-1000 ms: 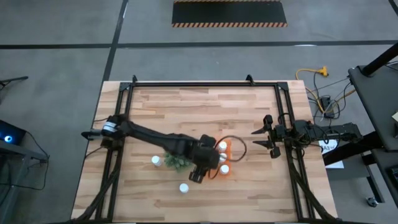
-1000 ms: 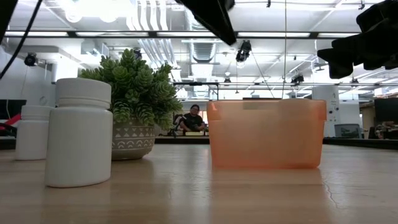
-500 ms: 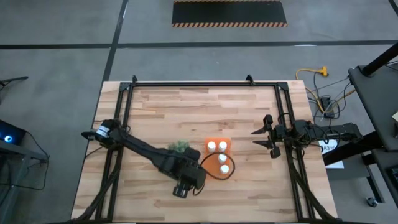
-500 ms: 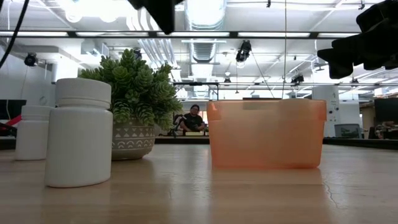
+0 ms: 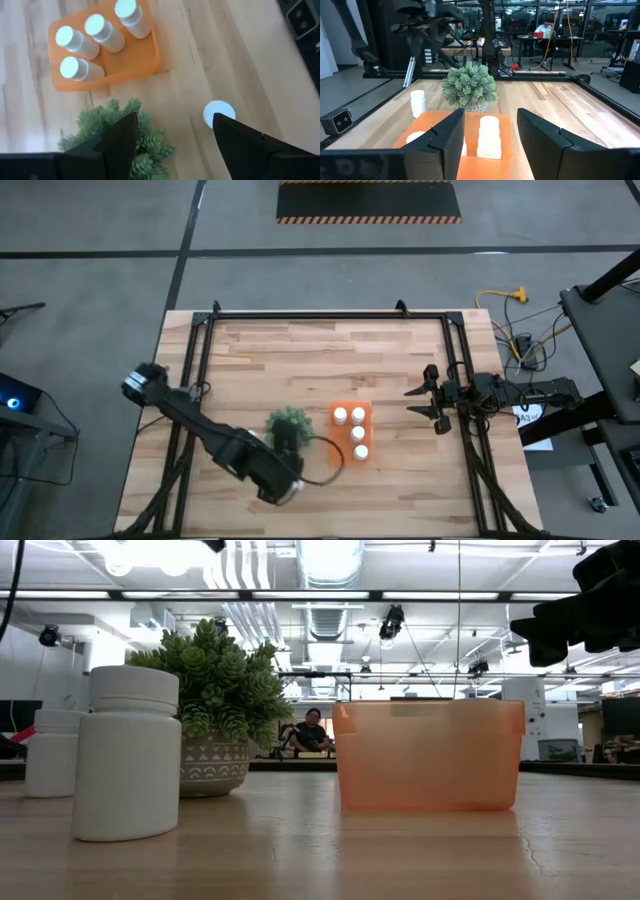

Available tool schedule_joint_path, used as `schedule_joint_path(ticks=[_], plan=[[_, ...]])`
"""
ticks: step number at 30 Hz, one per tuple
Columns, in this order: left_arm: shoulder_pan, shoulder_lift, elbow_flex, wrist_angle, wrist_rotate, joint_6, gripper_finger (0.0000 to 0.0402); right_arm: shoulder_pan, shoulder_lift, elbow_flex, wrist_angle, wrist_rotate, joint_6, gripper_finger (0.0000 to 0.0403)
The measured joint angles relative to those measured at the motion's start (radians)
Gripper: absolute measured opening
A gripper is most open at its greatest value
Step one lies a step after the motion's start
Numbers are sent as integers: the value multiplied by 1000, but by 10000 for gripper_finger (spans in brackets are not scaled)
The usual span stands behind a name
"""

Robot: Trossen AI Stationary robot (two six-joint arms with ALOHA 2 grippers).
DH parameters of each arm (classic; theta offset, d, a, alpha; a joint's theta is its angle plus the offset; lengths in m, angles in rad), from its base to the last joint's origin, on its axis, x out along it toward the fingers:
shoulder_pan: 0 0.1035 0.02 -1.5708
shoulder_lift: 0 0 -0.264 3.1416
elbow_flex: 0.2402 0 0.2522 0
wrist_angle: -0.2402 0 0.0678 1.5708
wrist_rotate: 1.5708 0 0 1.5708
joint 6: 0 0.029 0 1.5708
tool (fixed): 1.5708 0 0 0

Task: Pick and place pill bottles into a basket
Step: Put the white medicine bottle into the orange bin

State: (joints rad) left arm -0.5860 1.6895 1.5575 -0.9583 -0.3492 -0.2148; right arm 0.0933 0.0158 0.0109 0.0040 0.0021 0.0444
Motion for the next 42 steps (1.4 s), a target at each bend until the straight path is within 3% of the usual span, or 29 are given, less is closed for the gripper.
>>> schedule_joint_path(ticks=[8, 16, 24, 42], plan=[[-5, -350, -460, 247, 3, -188, 240, 0, 0, 0, 0, 0, -1, 171], [-33, -566, -740, 278, 4, -348, 240, 0, 0, 0, 0, 0, -2, 173], [-39, -640, -848, 295, 5, -383, 240, 0, 0, 0, 0, 0, 0, 172], [-39, -626, -949, 300, 0, -436, 240, 0, 0, 0, 0, 0, 0, 171]])
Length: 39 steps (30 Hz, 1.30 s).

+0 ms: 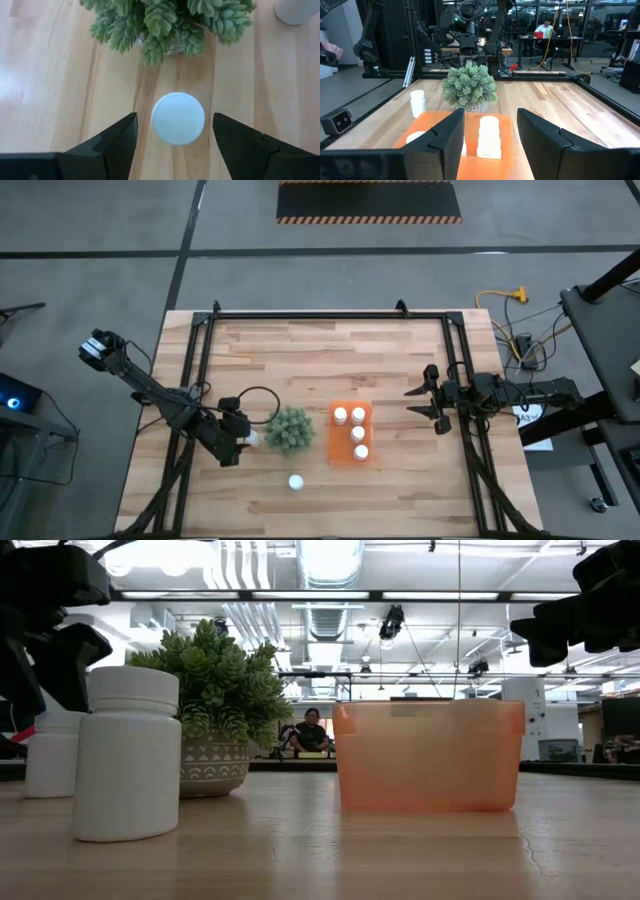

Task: Pick and place pill bottles into a basket
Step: Put the white medicine bottle into the orange bin

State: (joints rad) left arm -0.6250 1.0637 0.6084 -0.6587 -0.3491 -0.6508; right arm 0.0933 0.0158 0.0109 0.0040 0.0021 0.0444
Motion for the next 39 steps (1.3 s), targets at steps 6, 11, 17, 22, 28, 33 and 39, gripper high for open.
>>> schedule_joint_path(ticks=[6, 11, 17, 22, 28, 33, 39], plan=[[0, 0, -21, 39, -6, 0, 240, 0, 0, 0, 0, 0, 0, 173], [0, 4, -57, 88, -8, -1, 240, 0, 0, 0, 0, 0, -1, 172], [1, 2, -50, 110, -20, 1, 240, 0, 0, 0, 0, 0, -2, 173], [1, 1, -51, 110, -25, 1, 240, 0, 0, 0, 0, 0, -2, 172], [2, 3, -51, 110, -27, 0, 240, 0, 0, 0, 0, 0, 0, 173], [2, 3, -51, 110, -27, -1, 240, 0, 0, 0, 0, 0, -1, 172], [2, 3, -51, 110, -26, -1, 240, 0, 0, 0, 0, 0, 0, 173]])
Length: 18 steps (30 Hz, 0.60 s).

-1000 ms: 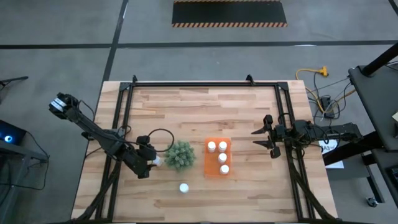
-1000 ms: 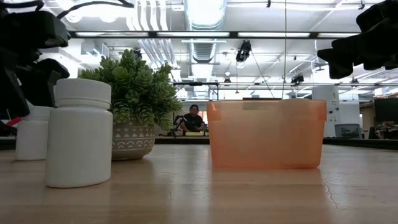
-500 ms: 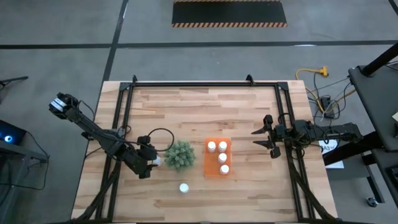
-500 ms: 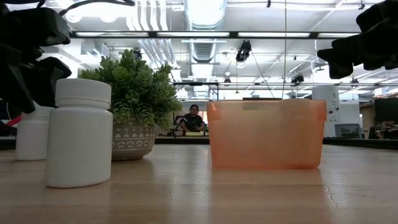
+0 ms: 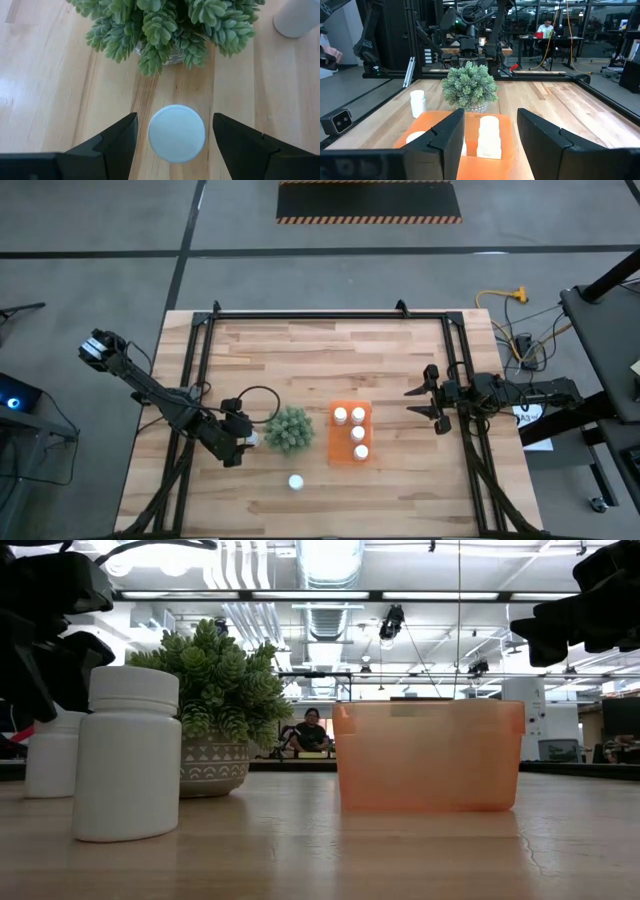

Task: Pick and place pill bottles into a basket
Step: Put the white medicine bottle into the orange bin

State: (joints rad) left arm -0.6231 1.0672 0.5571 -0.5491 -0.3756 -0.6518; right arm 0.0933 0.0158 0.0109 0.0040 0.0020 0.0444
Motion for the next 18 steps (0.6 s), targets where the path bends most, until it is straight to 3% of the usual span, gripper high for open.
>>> schedule_joint_path(ticks=[18], plan=[[0, 56, 0, 18, 1, 0, 240, 0, 0, 0, 0, 0, 0, 171]])
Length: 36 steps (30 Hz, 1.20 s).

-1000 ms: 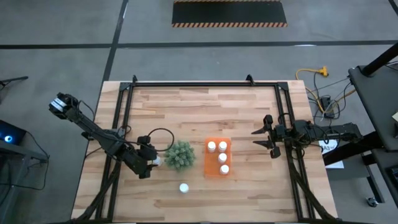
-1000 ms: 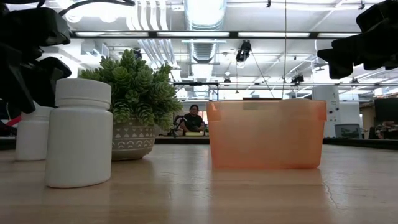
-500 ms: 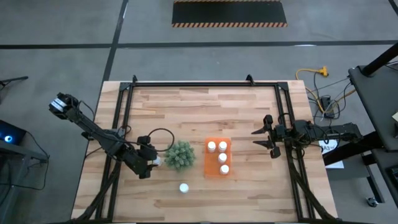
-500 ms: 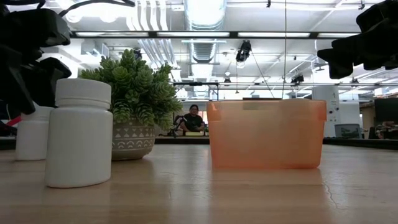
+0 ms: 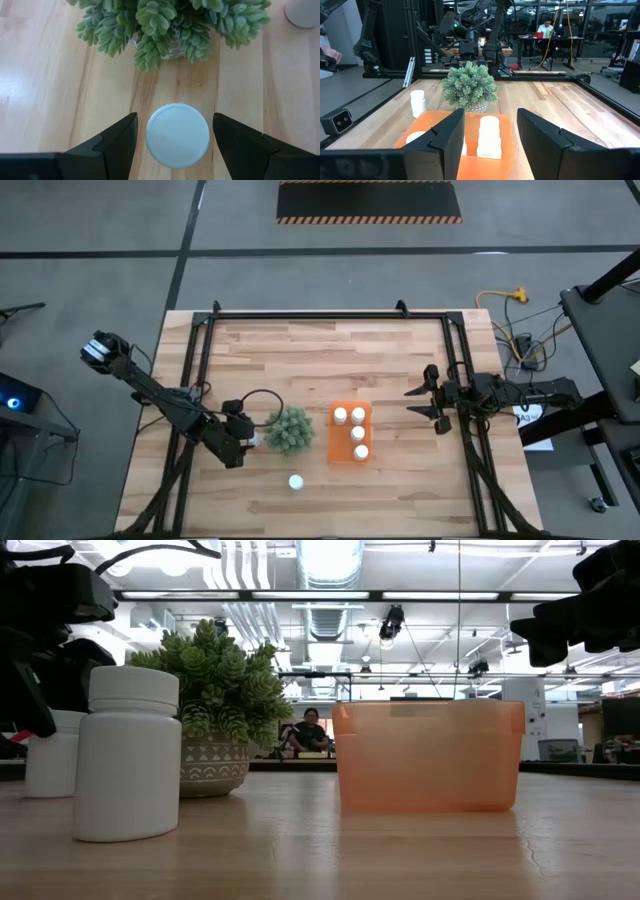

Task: Pick and place pill bottles into a basket
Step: Put the white medicine bottle into the orange bin

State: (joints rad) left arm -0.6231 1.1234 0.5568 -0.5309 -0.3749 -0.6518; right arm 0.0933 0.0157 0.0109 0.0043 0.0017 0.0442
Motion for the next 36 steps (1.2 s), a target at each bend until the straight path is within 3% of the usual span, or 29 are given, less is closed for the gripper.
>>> schedule_joint_path(ticks=[7, 15, 30, 36], plan=[[0, 0, 0, 0, 4, 0, 226, 0, 0, 0, 0, 0, -1, 174], [0, 0, 0, 2, 10, -1, 142, 0, 0, 0, 0, 0, 0, 172], [0, -1, 71, -4, 15, 9, 142, 0, 0, 0, 0, 0, 0, 174], [0, -1, 149, -108, 10, 9, 142, 0, 0, 0, 0, 0, -2, 171]])
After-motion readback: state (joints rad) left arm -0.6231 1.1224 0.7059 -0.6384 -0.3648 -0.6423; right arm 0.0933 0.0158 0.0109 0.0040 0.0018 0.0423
